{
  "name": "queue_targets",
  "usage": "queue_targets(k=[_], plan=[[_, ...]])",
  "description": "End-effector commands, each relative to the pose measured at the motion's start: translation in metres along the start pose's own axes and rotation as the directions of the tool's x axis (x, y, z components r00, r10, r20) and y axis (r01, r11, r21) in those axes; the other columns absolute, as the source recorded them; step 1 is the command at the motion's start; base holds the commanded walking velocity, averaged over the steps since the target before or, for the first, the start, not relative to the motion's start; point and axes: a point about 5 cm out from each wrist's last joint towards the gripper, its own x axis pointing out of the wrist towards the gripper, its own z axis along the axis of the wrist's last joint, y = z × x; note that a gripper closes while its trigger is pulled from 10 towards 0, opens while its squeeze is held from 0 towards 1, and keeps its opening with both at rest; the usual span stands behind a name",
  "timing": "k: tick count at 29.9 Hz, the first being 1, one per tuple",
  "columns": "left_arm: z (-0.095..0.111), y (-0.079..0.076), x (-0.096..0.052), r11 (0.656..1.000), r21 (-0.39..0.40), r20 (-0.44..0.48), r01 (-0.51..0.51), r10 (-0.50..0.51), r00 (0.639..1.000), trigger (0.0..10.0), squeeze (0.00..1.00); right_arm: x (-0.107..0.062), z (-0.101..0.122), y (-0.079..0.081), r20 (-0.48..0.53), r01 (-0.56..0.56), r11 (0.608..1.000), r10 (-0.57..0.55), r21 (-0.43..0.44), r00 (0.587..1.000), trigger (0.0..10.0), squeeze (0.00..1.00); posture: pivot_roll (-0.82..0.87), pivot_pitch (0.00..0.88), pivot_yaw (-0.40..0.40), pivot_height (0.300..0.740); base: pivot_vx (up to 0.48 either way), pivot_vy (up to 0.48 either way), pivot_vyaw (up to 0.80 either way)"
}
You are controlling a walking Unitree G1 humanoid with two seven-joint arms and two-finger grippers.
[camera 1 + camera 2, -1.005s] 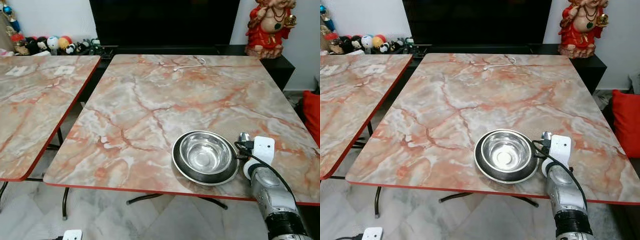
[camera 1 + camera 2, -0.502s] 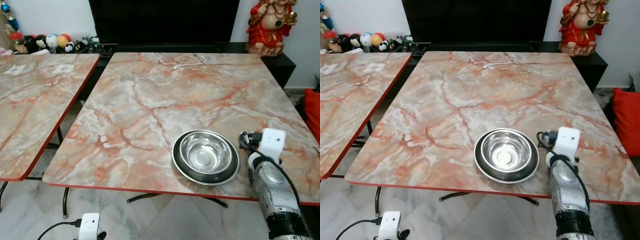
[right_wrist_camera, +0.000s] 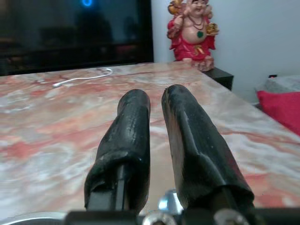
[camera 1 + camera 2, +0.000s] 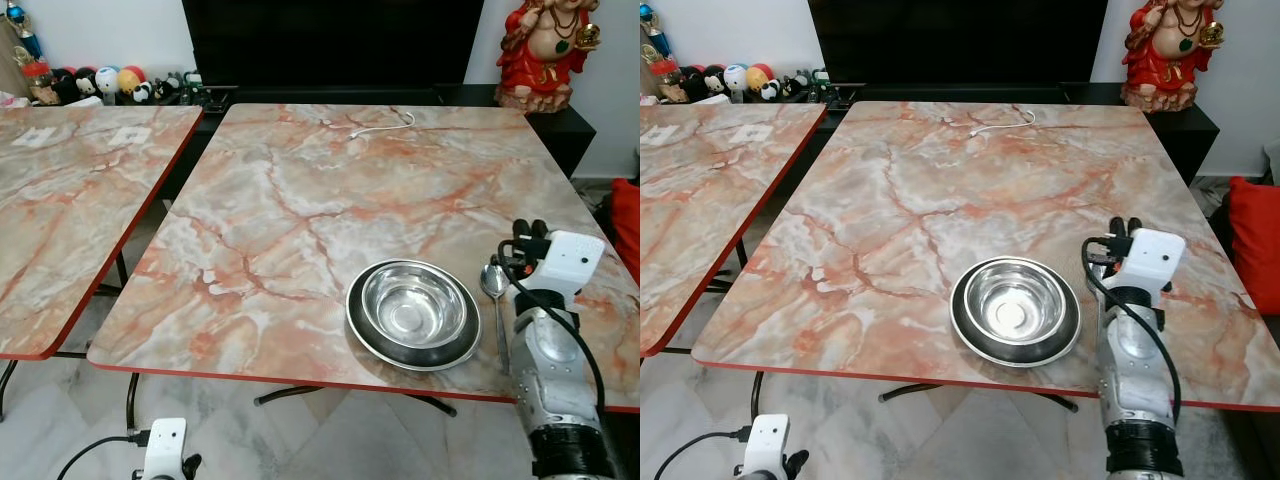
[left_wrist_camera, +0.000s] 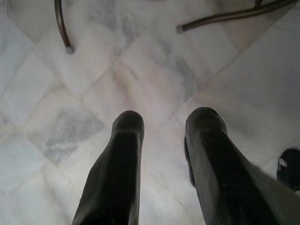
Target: Setting the table
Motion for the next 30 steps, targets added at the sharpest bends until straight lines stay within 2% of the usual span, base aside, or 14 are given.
queue_targets(k=[1, 5, 15, 17, 21, 25, 28, 30], plan=[[-0.012, 0.009, -0.004, 1.000, -0.016, -0.023, -0.019, 0.019, 1.000, 10.0, 0.00, -0.003, 0.002, 0.012, 0.019, -0.022, 1.000, 0.021, 0.019, 1.000, 10.0, 0.00, -0.08, 0.000, 0.019, 0.740, 0.000, 0.480, 0.00], [-0.026, 0.005, -0.008, 1.000, -0.015, -0.050, -0.016, 0.015, 0.999, 10.0, 0.00, -0.006, 0.000, 0.023, 0.013, -0.043, 0.998, 0.043, 0.046, 0.999, 10.0, 0.00, -0.08, 0.000, 0.017, 0.740, 0.000, 0.480, 0.00], [-0.041, -0.010, -0.011, 1.000, -0.014, -0.082, -0.004, 0.002, 0.997, 10.0, 0.00, -0.006, 0.000, 0.043, 0.015, -0.097, 0.994, 0.096, 0.059, 0.995, 10.0, 0.00, -0.07, 0.000, 0.007, 0.740, 0.000, 0.480, 0.00], [-0.044, -0.010, -0.012, 1.000, -0.015, -0.087, -0.004, 0.002, 0.996, 10.0, 0.00, -0.007, 0.000, 0.045, 0.017, -0.099, 0.994, 0.098, 0.057, 0.995, 10.0, 0.00, -0.07, 0.000, 0.007, 0.740, 0.000, 0.480, 0.00], [-0.054, 0.007, -0.017, 1.000, -0.013, -0.105, -0.021, 0.019, 0.994, 10.0, 0.00, -0.009, -0.001, 0.049, 0.013, -0.111, 0.993, 0.111, 0.048, 0.994, 10.0, 0.00, -0.07, 0.000, 0.007, 0.740, 0.000, 0.480, 0.00], [-0.055, 0.015, -0.019, 1.000, -0.011, -0.107, -0.028, 0.027, 0.994, 10.0, 0.00, -0.009, -0.002, 0.050, 0.011, -0.117, 0.992, 0.117, 0.045, 0.993, 10.0, 0.00, -0.07, 0.000, 0.005, 0.740, 0.000, 0.480, 0.00], [-0.055, 0.014, -0.019, 1.000, -0.010, -0.105, -0.026, 0.025, 0.994, 10.0, 0.00, -0.009, -0.002, 0.052, 0.010, -0.120, 0.992, 0.120, 0.045, 0.993, 10.0, 0.00, -0.07, 0.000, 0.004, 0.740, 0.000, 0.480, 0.00], [-0.054, 0.005, -0.017, 1.000, -0.008, -0.101, -0.015, 0.014, 0.995, 10.0, 0.00, -0.009, -0.003, 0.054, 0.010, -0.129, 0.990, 0.129, 0.049, 0.992, 10.0, 0.00, -0.07, 0.000, 0.003, 0.740, 0.000, 0.480, 0.00]])
